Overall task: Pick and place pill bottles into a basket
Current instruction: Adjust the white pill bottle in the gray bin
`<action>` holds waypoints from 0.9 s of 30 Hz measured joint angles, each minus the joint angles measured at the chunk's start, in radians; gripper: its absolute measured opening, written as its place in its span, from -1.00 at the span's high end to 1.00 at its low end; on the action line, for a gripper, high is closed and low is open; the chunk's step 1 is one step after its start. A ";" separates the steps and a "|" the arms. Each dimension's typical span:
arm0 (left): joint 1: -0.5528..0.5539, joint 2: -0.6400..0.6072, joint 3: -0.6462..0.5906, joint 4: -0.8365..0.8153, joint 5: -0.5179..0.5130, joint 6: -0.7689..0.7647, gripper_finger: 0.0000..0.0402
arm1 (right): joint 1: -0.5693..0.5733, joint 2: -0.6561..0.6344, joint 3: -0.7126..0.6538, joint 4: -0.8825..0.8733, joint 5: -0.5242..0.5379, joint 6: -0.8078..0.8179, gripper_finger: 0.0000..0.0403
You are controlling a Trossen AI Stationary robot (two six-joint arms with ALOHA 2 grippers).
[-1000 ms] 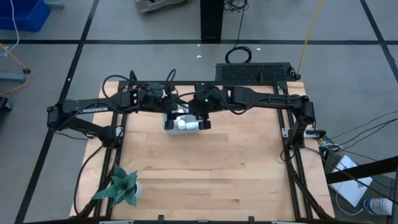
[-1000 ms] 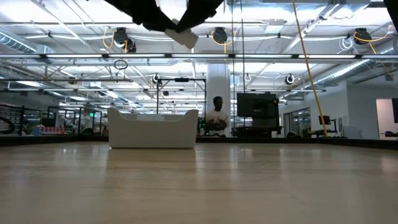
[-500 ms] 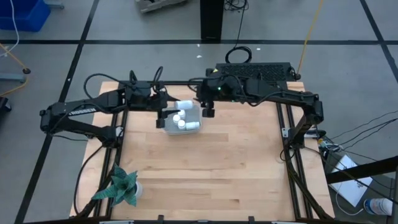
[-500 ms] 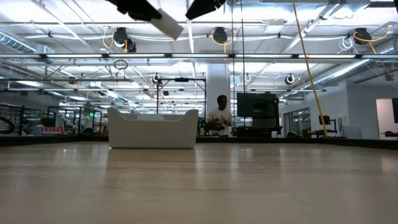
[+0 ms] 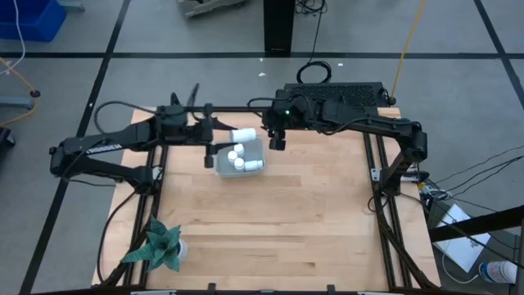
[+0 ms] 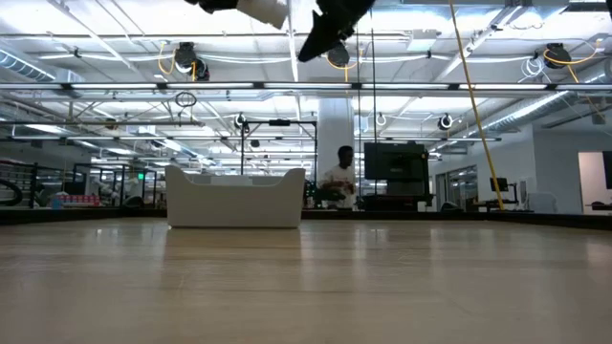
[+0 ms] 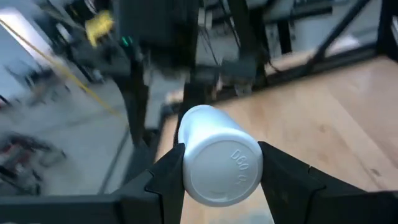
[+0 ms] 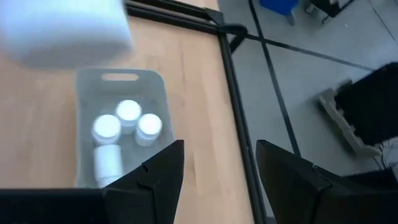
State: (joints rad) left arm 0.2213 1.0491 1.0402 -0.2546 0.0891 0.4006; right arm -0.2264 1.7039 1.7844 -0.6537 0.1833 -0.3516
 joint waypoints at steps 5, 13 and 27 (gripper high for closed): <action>0.033 -0.101 -0.158 0.204 0.043 -0.002 0.12 | -0.042 -0.048 -0.072 0.053 -0.002 0.016 0.05; 0.126 -0.196 -0.493 0.898 0.229 -0.114 0.12 | -0.081 -0.188 -0.273 0.328 -0.103 0.061 0.07; 0.254 0.007 -0.616 1.638 0.512 -0.374 0.12 | -0.078 -0.200 -0.546 0.926 -0.296 0.180 0.08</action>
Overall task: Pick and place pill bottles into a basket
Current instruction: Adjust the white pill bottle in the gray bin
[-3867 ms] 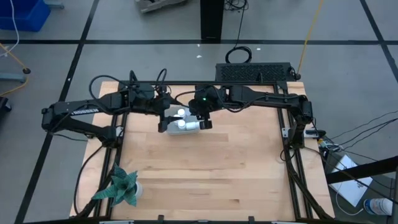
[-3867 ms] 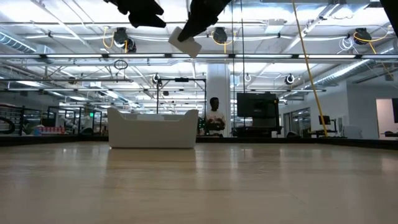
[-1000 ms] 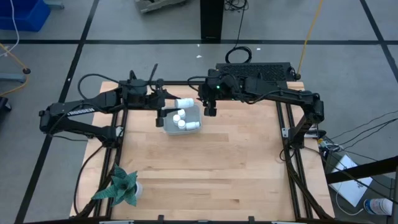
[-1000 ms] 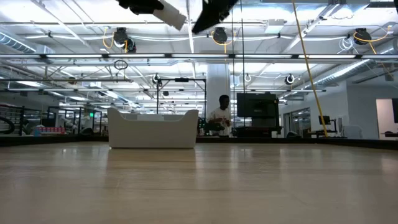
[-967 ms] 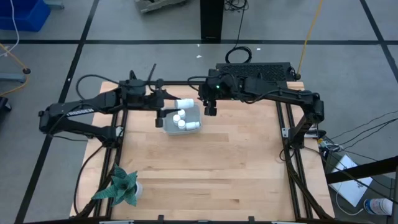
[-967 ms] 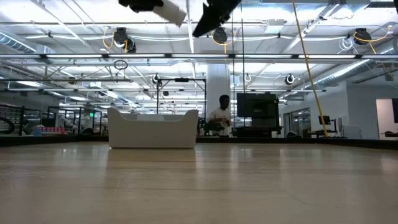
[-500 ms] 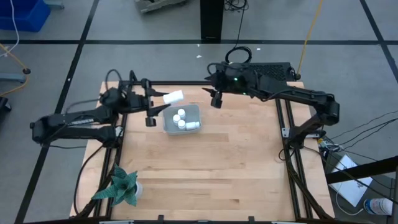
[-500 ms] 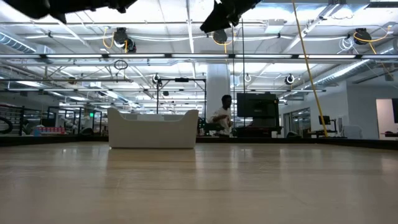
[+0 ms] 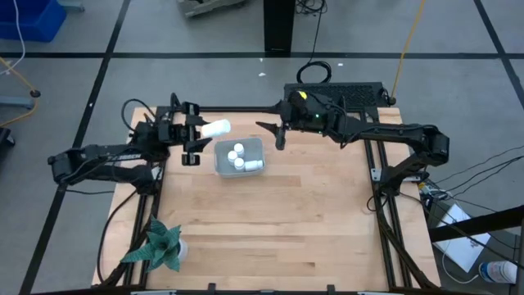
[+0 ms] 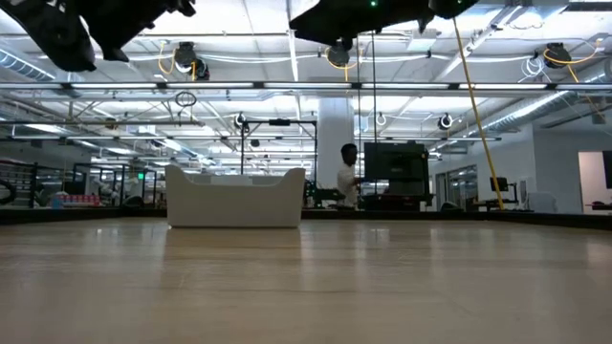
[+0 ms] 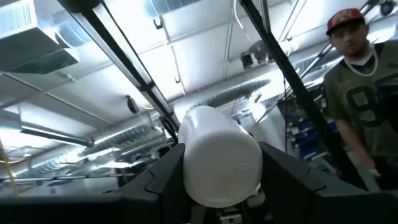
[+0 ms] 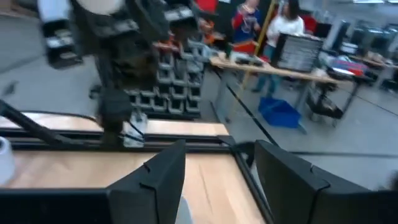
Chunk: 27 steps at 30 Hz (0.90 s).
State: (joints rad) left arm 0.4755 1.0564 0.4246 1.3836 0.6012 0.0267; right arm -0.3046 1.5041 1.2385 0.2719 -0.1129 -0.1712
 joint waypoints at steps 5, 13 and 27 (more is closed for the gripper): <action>0.030 0.099 0.000 0.146 0.019 -0.066 0.12 | 0.008 0.017 -0.047 0.213 -0.101 -0.001 0.05; 0.049 0.126 0.003 0.182 0.030 -0.044 0.12 | 0.036 0.050 0.000 0.261 -0.153 -0.046 -0.14; 0.063 0.128 0.015 0.182 0.053 -0.037 0.12 | 0.038 0.297 0.253 0.277 -0.207 -0.017 -0.31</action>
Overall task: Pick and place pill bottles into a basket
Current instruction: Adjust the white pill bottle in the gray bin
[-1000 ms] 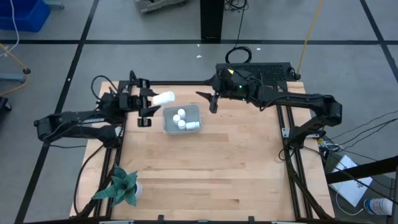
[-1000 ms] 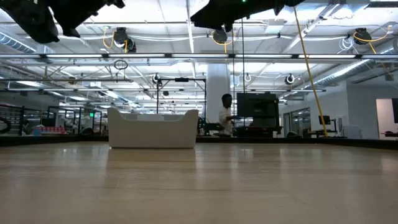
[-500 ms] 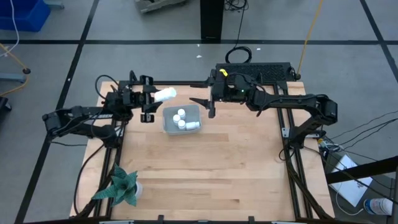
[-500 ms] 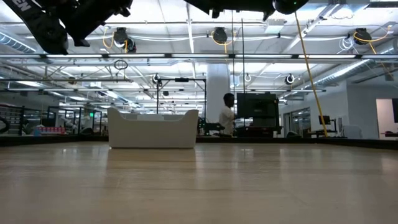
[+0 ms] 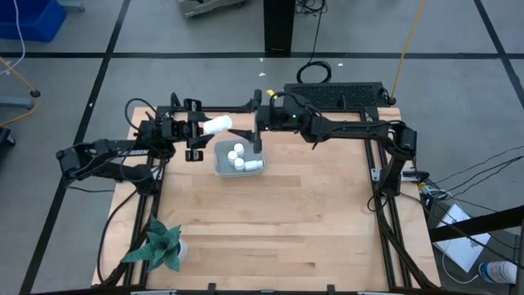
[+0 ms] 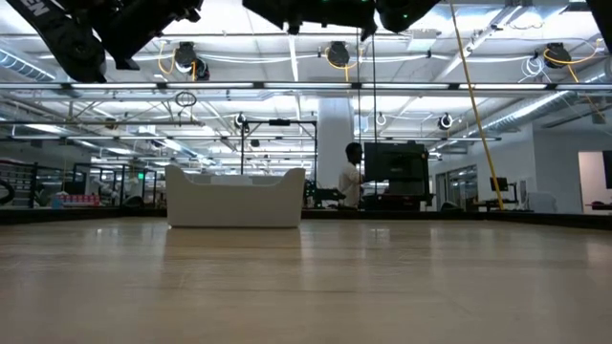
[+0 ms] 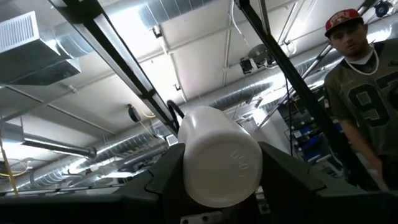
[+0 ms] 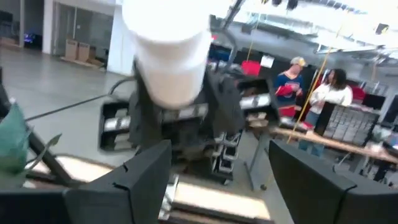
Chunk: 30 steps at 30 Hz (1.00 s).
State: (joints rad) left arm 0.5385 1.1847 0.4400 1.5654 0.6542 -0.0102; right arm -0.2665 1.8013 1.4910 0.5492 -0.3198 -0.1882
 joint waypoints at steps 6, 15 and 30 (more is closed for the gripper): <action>0.036 0.000 0.000 0.000 0.019 -0.018 0.12 | 0.013 -0.001 0.064 0.006 -0.003 -0.010 -0.31; 0.039 0.000 0.000 0.000 0.019 -0.018 0.12 | 0.029 0.015 0.120 -0.029 -0.025 -0.010 -0.38; 0.039 0.000 0.000 -0.001 0.027 -0.020 0.12 | 0.033 0.014 0.123 0.000 -0.025 -0.015 -0.30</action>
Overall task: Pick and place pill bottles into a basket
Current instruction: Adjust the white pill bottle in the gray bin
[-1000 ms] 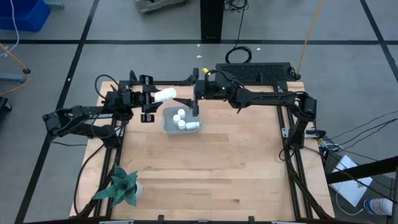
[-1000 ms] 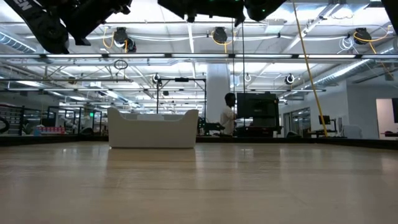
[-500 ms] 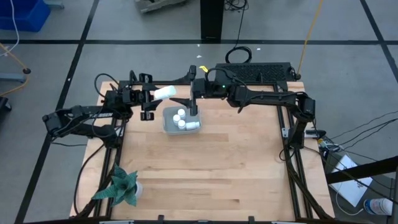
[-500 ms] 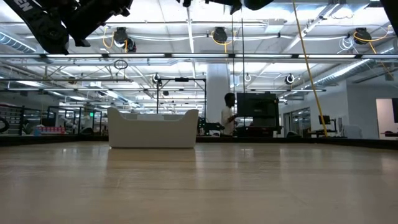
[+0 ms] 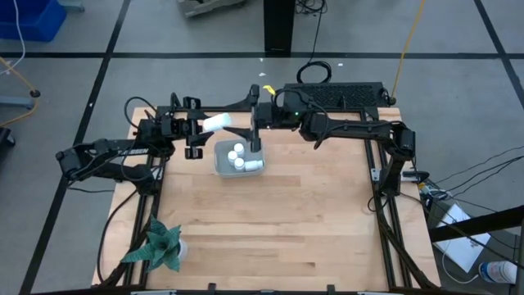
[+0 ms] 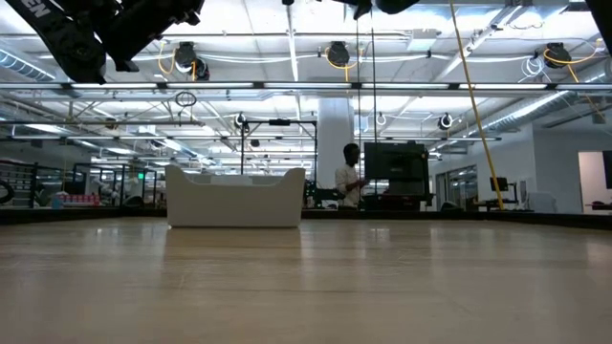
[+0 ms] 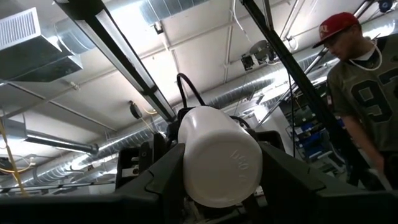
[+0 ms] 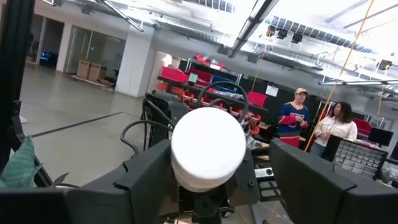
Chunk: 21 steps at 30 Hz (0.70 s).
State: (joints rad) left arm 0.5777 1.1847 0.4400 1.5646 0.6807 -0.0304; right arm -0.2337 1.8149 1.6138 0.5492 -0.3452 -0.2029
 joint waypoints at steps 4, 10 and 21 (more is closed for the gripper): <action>0.000 0.000 0.000 0.000 0.000 -0.003 0.12 | 0.000 0.000 0.000 0.001 0.000 -0.003 -0.24; 0.000 0.000 0.000 -0.002 0.000 -0.006 0.12 | 0.000 0.000 0.000 0.001 -0.001 0.000 -0.16; 0.000 0.000 0.000 -0.003 0.000 -0.010 0.12 | 0.000 0.000 -0.001 -0.002 -0.016 0.018 0.32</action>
State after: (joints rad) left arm 0.5777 1.1843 0.4404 1.5612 0.6804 -0.0402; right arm -0.2333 1.8149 1.6127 0.5468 -0.3614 -0.1847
